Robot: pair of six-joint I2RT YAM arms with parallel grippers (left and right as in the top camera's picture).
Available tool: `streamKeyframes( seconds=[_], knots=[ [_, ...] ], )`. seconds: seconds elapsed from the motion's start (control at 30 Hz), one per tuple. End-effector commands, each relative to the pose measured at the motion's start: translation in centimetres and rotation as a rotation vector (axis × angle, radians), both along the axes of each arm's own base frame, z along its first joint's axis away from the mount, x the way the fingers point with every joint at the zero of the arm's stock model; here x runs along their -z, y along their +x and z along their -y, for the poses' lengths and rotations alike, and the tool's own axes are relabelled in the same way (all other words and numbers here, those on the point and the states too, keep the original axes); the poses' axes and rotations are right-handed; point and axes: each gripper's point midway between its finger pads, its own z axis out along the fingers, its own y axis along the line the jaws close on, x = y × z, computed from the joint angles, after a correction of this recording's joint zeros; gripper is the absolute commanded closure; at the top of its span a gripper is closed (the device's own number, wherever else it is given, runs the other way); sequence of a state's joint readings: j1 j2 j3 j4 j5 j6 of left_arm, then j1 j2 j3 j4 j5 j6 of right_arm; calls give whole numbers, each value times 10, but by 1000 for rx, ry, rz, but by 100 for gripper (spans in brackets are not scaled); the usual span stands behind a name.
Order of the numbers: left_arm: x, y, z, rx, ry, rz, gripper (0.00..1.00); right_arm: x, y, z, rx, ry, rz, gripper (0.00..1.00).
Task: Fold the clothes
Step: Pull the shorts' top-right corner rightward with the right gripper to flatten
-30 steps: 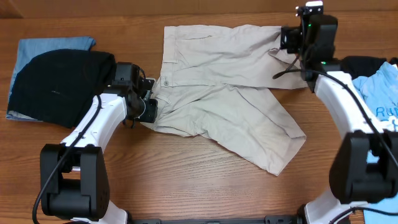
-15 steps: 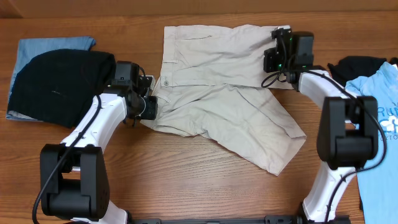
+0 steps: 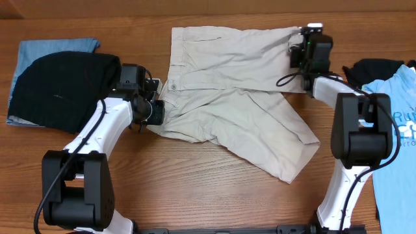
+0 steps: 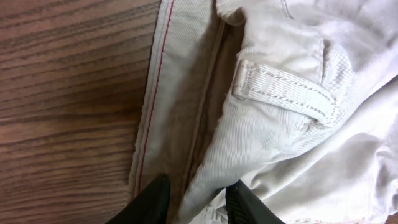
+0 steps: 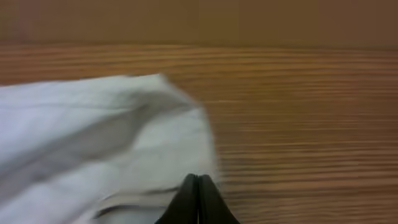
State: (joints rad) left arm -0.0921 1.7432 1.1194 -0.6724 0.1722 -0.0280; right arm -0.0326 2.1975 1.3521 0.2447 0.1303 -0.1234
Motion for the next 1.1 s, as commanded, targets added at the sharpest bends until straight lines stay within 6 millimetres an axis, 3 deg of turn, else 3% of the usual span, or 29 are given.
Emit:
streamKeyframes(
  seconds=[0.0, 0.07, 0.13, 0.23, 0.3, 0.37, 0.47, 0.73, 0.93, 1.03, 1.07],
  knots=[
    [-4, 6, 3, -13, -8, 17, 67, -13, 2, 41, 115, -78, 31, 96],
    [-5, 7, 3, -13, -8, 19, 67, -29, 7, 56, 153, -112, 26, 96],
    [-5, 7, 3, -13, -8, 19, 67, -52, 10, 54, 137, -97, -16, 96],
    [-5, 7, 3, -13, -9, 19, 67, -88, 13, 15, -41, 11, -54, 96],
    [-5, 6, 3, -13, -9, 17, 67, -116, 4, -32, -242, 178, -94, 96],
    [-5, 7, 3, -17, -10, 18, 67, -125, -6, -55, -333, 283, -130, 96],
    [-5, 7, 4, -23, -15, 18, 67, -108, -16, -68, -345, 329, -207, 96],
    [-5, 7, 4, -30, -18, 16, 66, -16, -24, -87, -339, 331, -398, 96],
    [-5, 7, 4, -30, -17, 16, 66, 38, -26, -67, -235, 255, -490, 96],
    [-5, 8, 4, -29, -18, 19, 66, 43, -20, -40, -125, 140, -479, 96],
    [-5, 7, 4, -30, -17, 17, 66, 40, -15, -22, -55, 73, -456, 96]
  ],
)
